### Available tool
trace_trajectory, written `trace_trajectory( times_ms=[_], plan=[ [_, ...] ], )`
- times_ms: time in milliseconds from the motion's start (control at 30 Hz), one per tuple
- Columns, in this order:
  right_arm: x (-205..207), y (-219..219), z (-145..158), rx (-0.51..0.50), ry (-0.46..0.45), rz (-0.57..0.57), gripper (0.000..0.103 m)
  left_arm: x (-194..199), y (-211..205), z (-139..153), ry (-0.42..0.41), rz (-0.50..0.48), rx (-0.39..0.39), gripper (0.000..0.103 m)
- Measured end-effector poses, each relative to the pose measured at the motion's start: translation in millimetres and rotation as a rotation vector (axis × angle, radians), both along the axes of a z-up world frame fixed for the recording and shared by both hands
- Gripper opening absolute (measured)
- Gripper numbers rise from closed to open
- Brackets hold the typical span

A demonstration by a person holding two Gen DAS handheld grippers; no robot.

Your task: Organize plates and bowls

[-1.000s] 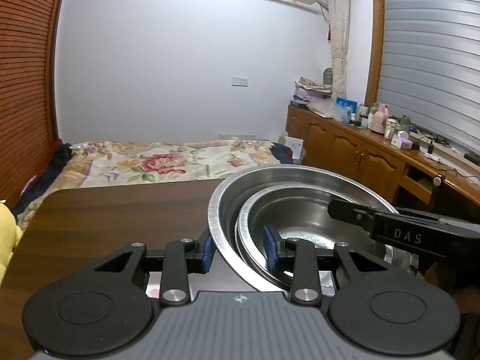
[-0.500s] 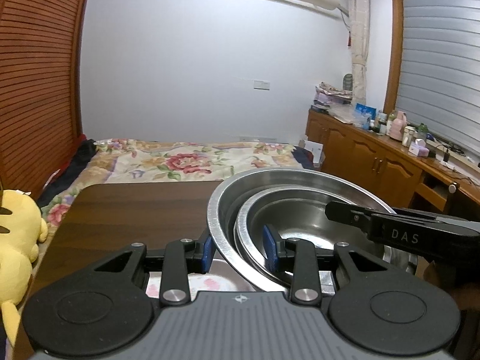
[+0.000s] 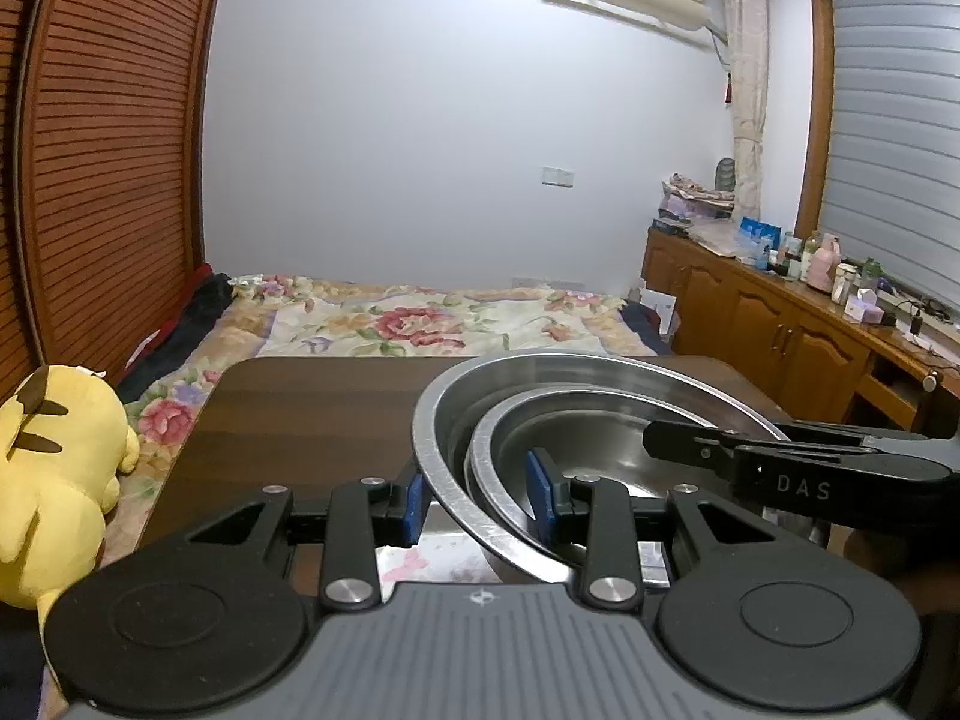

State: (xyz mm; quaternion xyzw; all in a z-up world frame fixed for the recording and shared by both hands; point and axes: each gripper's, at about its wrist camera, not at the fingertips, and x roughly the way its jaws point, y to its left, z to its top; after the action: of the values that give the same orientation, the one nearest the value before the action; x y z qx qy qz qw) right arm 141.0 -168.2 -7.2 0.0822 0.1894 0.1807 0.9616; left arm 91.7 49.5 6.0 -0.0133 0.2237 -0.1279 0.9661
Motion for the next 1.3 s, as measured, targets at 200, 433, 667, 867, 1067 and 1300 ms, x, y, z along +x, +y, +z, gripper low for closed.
trace_trajectory(
  times_ms=[200,433,667,867,1067,1300],
  plan=[
    [-1.0,14.7,-5.5,-0.028,0.015,0.029,0.033,-0.1,14.0,-14.1,0.026,0.017,-0.003,0.035],
    [0.8,31.1,-15.3,-0.062,0.037,0.055,0.033,2.7,25.1,-36.7,0.069,0.046,0.007,0.036],
    [6.4,37.6,-27.1,-0.085,0.057,0.056,0.033,10.2,26.7,-45.6,0.087,0.059,0.018,0.036],
    [8.1,41.0,-30.6,-0.101,0.054,0.058,0.033,13.6,27.5,-52.2,0.098,0.064,0.019,0.036],
    [13.3,45.0,-35.1,-0.104,0.080,0.072,0.033,16.0,27.2,-55.6,0.105,0.082,0.037,0.035],
    [16.0,48.2,-38.9,-0.120,0.082,0.097,0.033,14.2,27.0,-59.6,0.088,0.096,0.038,0.036]
  ],
)
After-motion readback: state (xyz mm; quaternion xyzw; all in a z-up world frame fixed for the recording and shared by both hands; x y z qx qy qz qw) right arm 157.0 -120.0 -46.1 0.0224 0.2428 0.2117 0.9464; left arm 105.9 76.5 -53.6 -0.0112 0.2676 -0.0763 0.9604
